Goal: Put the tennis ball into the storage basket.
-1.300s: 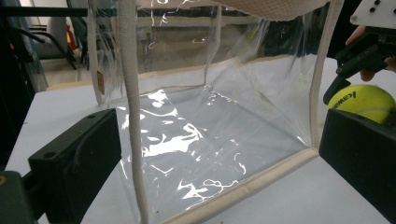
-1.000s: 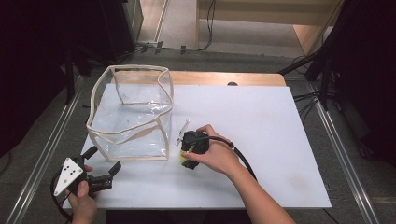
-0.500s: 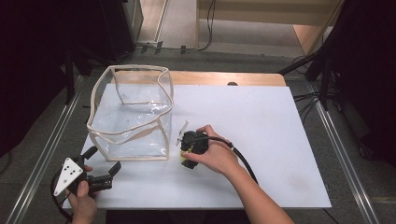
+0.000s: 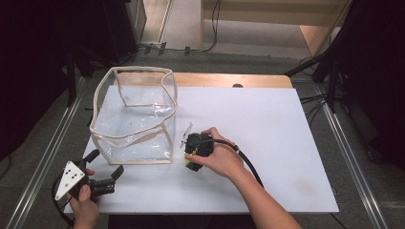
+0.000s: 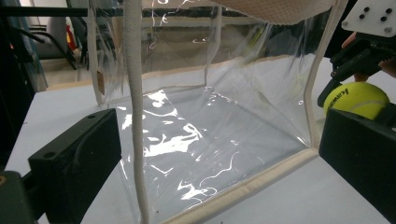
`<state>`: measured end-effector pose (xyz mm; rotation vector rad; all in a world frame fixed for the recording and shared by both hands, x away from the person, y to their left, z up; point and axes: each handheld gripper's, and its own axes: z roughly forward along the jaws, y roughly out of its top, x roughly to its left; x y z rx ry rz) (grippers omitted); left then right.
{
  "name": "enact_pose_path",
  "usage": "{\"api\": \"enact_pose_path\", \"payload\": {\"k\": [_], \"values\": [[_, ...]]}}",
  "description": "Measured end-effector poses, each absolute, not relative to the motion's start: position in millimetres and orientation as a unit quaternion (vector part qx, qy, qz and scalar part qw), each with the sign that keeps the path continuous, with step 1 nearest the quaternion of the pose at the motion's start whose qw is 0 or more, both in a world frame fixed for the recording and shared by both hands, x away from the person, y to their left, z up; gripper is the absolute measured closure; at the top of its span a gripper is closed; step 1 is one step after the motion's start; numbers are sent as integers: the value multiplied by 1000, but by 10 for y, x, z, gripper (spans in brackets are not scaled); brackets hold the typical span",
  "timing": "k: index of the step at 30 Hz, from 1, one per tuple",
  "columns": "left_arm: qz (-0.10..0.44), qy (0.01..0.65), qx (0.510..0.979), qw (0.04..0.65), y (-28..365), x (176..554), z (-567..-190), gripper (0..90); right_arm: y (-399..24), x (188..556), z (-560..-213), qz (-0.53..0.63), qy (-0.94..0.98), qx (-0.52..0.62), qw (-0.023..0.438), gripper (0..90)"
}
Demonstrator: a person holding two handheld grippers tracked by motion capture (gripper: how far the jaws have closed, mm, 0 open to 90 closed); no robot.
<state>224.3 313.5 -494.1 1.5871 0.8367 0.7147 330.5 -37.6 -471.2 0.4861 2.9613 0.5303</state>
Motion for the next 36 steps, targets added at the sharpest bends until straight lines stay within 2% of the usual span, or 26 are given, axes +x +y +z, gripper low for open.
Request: {"api": "enact_pose_path", "payload": {"k": [36], "values": [[305, 355, 678, 567, 3130, 2243, -4941, 0, -486, 3358, -4490, 183, 970, 161, 23, 229]]}}
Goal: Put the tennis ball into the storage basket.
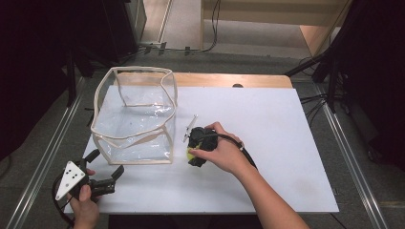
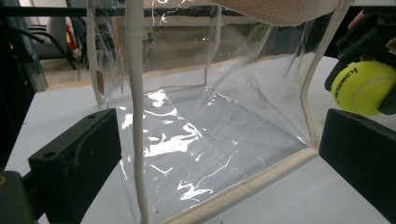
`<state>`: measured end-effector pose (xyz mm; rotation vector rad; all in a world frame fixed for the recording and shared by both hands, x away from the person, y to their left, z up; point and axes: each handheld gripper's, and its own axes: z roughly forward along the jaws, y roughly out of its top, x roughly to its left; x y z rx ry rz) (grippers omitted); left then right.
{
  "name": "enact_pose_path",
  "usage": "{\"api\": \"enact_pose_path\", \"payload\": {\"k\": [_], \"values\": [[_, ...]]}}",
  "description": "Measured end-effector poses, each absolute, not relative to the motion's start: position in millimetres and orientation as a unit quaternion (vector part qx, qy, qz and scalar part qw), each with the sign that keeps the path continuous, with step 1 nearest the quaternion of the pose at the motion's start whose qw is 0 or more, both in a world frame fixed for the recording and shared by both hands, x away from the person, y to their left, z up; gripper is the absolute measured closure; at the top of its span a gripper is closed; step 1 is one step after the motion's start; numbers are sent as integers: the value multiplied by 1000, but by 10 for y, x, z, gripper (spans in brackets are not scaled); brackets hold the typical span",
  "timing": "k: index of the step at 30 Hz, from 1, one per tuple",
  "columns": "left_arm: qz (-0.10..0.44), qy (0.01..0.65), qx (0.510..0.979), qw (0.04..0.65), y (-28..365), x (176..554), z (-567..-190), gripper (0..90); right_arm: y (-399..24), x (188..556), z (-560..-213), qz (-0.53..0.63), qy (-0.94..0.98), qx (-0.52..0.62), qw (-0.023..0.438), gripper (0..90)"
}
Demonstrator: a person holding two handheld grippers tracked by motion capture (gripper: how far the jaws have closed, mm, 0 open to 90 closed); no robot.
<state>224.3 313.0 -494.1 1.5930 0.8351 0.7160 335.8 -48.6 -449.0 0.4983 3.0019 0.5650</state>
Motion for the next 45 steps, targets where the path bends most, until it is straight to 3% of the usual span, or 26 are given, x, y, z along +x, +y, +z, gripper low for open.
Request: {"api": "enact_pose_path", "payload": {"k": [45], "values": [[305, 356, 677, 568, 3132, 2243, -4941, 0, -426, 3484, -3987, 190, 970, 150, 16, 230]]}}
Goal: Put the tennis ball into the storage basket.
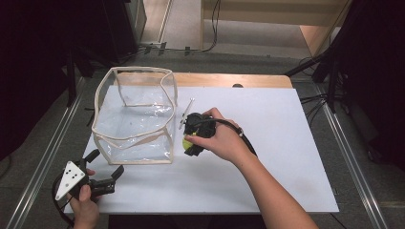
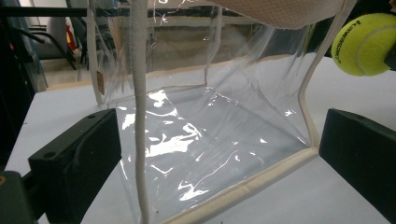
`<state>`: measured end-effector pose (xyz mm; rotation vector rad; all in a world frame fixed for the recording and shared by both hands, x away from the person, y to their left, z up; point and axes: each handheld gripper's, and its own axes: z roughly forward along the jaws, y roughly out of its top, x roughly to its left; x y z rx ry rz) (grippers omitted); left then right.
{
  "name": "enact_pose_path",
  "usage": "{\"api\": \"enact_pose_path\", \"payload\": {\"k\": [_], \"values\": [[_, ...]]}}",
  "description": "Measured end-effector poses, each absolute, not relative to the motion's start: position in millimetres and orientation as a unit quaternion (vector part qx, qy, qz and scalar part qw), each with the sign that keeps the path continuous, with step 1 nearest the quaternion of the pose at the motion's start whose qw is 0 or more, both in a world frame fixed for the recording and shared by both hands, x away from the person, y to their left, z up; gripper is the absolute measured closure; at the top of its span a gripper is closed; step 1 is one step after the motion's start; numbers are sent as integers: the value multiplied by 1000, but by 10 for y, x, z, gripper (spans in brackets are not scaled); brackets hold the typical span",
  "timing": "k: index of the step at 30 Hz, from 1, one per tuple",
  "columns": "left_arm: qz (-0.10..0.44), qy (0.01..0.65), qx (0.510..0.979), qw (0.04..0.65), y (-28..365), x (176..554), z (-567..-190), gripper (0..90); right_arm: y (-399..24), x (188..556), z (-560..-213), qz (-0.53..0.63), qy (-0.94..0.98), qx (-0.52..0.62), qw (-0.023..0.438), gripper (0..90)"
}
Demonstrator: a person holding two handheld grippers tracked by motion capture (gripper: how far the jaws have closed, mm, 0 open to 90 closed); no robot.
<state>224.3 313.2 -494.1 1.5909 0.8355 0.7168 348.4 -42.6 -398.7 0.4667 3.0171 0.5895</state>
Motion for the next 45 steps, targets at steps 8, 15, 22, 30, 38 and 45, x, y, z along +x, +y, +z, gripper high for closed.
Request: {"api": "enact_pose_path", "payload": {"k": [8, 15, 22, 30, 38, 45], "values": [[305, 356, 676, 568, 3133, 2243, -4941, 0, -407, 3499, -3901, 187, 971, 148, 16, 230], [304, 356, 676, 568, 3134, 2243, -4941, 0, -399, 3515, -3833, 189, 971, 145, 12, 231], [304, 356, 677, 568, 3133, 2243, -4941, 0, -400, 3528, -3770, 189, 971, 144, 12, 231], [304, 356, 676, 569, 3130, 2243, -4942, 0, -396, 3546, -3684, 189, 972, 142, 9, 231], [304, 356, 677, 568, 3132, 2243, -4941, 0, -393, 3568, -3608, 186, 973, 137, 9, 231], [304, 355, 677, 568, 3132, 2243, -4941, 0, -379, 3580, -3545, 184, 974, 136, 11, 231]]}}
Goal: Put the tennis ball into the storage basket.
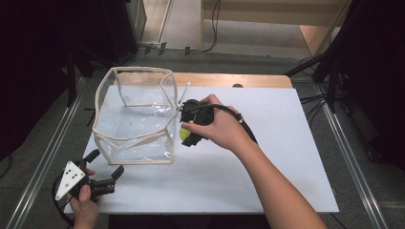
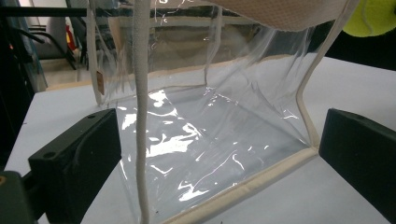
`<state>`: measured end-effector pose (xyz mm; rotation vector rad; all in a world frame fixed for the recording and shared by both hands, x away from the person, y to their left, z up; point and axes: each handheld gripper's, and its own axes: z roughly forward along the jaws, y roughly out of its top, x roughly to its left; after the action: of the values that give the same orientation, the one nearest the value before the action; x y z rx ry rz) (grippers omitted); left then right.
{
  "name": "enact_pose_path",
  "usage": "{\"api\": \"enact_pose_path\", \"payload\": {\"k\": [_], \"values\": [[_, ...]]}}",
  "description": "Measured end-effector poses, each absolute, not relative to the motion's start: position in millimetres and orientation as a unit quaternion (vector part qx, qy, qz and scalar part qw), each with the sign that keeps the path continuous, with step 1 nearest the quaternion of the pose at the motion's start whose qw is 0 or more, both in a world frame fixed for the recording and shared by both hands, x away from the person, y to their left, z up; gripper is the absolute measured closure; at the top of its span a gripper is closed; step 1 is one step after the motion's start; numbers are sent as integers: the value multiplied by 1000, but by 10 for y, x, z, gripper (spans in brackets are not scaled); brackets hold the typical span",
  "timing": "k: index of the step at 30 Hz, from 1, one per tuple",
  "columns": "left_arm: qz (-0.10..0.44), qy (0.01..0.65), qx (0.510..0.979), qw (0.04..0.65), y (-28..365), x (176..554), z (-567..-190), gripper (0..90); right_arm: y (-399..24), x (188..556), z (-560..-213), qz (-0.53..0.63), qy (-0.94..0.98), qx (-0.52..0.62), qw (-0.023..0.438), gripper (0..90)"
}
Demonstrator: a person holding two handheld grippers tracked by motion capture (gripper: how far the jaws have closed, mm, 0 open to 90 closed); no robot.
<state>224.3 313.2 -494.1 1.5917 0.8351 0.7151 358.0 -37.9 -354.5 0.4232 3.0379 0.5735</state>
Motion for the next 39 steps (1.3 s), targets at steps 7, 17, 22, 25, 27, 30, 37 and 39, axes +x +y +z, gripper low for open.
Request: {"api": "enact_pose_path", "payload": {"k": [7, 17, 22, 25, 27, 30, 37, 39], "values": [[304, 356, 677, 568, 3132, 2243, -4941, 0, -370, 3586, -3482, 183, 974, 134, 12, 231], [304, 355, 678, 568, 3131, 2243, -4941, 0, -367, 3588, -3388, 181, 974, 135, 13, 231], [304, 355, 678, 567, 3131, 2243, -4941, 0, -361, 3599, -3349, 179, 975, 134, 11, 231], [304, 355, 677, 568, 3130, 2243, -4942, 0, -355, 3602, -3324, 178, 975, 132, 11, 231], [304, 355, 677, 568, 3130, 2243, -4942, 0, -351, 3603, -3311, 177, 975, 133, 11, 231], [304, 355, 677, 568, 3130, 2243, -4942, 0, -346, 3611, -3287, 177, 976, 130, 10, 232], [304, 355, 677, 568, 3131, 2242, -4941, 0, -322, 3622, -3240, 177, 976, 129, 5, 233], [304, 355, 677, 568, 3132, 2242, -4941, 0, -315, 3624, -3220, 176, 976, 128, 5, 233]]}}
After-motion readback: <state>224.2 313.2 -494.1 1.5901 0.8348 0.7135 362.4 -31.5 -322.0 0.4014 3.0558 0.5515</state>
